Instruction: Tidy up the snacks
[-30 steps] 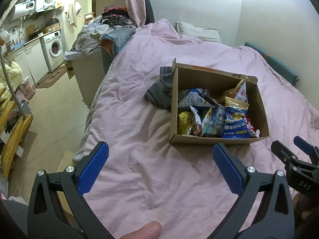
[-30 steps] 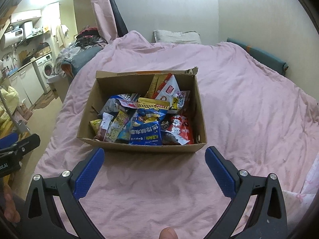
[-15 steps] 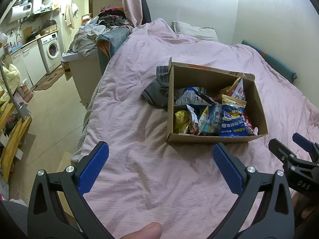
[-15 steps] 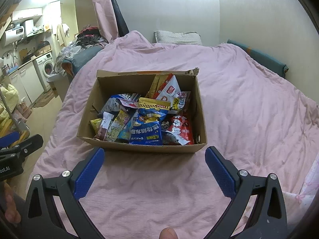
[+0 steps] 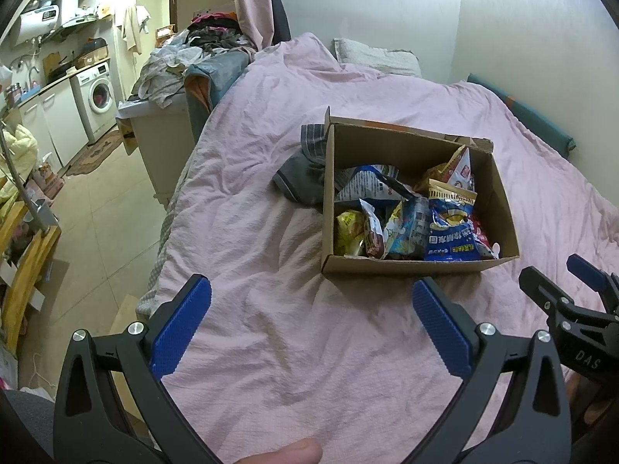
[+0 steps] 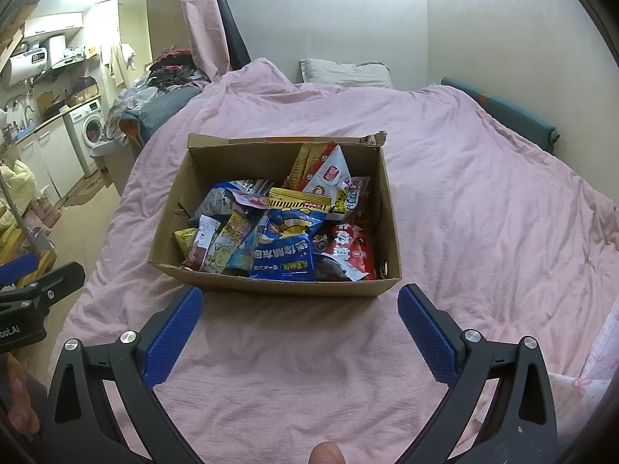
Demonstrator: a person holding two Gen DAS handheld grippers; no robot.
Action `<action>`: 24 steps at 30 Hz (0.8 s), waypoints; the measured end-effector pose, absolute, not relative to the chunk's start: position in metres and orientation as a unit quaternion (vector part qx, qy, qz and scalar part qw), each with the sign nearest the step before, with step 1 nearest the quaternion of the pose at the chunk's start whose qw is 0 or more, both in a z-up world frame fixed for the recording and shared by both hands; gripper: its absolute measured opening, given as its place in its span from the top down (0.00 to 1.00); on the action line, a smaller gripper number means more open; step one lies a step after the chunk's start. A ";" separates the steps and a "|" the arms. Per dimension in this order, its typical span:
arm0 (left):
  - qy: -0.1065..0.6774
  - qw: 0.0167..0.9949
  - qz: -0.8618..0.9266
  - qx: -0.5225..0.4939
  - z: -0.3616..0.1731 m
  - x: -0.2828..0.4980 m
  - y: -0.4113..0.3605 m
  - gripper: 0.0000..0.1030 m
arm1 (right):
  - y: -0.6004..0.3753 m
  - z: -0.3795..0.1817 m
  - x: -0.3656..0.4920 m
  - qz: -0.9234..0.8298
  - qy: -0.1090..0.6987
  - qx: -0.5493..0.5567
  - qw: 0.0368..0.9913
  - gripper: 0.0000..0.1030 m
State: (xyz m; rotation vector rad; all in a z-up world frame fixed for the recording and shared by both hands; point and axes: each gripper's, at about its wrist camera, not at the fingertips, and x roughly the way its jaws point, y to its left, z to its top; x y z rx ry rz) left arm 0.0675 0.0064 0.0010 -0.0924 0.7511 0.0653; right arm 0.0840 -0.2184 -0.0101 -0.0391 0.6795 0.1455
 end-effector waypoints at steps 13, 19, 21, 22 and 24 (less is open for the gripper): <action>0.366 0.929 0.031 -0.045 0.002 0.068 0.008 0.00 | -0.220 -0.010 0.086 0.072 0.333 -0.020 0.940 0.00; 0.366 0.929 0.032 -0.045 0.001 0.067 0.007 0.00 | -0.220 -0.009 0.086 0.072 0.333 -0.020 0.940 0.00; 0.366 0.929 0.031 -0.046 0.001 0.067 0.008 0.00 | -0.220 -0.009 0.086 0.073 0.333 -0.020 0.940 0.00; 0.366 0.929 0.031 -0.045 0.002 0.067 0.008 0.00 | -0.220 -0.009 0.086 0.072 0.333 -0.020 0.940 0.00; 0.366 0.929 0.031 -0.045 0.001 0.067 0.008 0.00 | -0.220 -0.009 0.086 0.073 0.333 -0.020 0.940 0.00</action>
